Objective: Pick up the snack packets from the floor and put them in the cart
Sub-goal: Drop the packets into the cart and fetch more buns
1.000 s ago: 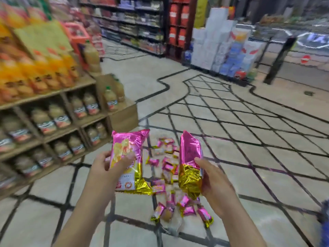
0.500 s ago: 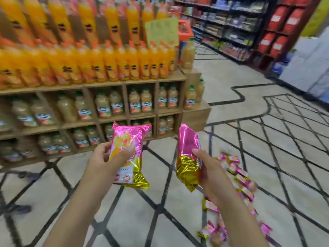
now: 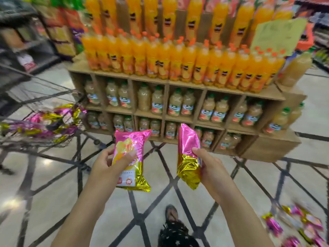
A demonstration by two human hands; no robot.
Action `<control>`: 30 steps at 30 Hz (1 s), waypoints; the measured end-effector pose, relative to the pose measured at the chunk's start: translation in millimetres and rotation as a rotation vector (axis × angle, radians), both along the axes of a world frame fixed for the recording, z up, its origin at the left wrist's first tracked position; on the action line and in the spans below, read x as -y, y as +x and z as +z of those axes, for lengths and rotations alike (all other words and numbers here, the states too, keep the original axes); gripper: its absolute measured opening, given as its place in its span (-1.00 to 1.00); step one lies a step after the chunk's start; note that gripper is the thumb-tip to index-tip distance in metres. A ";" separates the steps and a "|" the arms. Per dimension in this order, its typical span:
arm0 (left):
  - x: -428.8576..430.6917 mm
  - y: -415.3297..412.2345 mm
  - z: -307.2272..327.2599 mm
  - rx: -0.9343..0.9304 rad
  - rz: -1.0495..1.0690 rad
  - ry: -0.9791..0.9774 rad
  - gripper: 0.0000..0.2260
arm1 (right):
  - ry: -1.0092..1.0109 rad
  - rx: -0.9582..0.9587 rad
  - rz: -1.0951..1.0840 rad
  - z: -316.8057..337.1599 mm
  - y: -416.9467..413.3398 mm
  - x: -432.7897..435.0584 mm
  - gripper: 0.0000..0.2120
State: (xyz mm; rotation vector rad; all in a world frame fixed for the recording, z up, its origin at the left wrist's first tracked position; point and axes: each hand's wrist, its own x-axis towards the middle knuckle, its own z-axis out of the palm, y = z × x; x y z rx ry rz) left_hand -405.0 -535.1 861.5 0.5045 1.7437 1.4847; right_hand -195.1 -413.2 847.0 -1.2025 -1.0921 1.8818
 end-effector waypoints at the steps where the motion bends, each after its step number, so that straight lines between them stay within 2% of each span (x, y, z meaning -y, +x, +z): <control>1: -5.7 -10.5 -2.5 0.004 0.029 -0.008 -0.63 | -0.007 0.014 0.027 -1.8 -14.1 -11.4 -0.68; 8: -76.6 -91.0 -12.5 0.012 0.218 -0.018 -0.66 | -0.046 0.064 0.138 -11.2 -122.2 -114.4 -0.65; 11: -118.1 -127.5 -10.8 0.020 0.287 -0.019 -0.79 | -0.043 0.085 0.242 -6.7 -173.1 -167.2 -0.73; 14: -158.9 -167.0 -3.5 0.006 0.359 -0.032 -0.76 | -0.010 0.103 0.313 2.3 -229.1 -223.1 -0.77; 16: -179.5 -195.0 1.7 -0.024 0.442 -0.044 -0.80 | -0.004 0.118 0.381 6.9 -271.8 -258.6 -0.73; 19: -196.2 -229.9 5.9 -0.055 0.564 -0.061 -0.74 | -0.004 0.128 0.492 7.8 -337.0 -296.6 -0.73; 23: -200.2 -268.4 -2.0 -0.048 0.719 -0.096 -0.78 | -0.021 0.076 0.610 -2.9 -415.1 -315.4 -0.72; 26: -196.4 -296.5 -11.5 -0.027 0.807 -0.148 -0.68 | -0.067 0.094 0.702 -24.6 -455.4 -312.9 -0.71; 30: -196.9 -346.6 -26.6 -0.002 0.867 -0.171 -0.59 | -0.115 0.161 0.758 -49.0 -499.8 -312.6 -0.54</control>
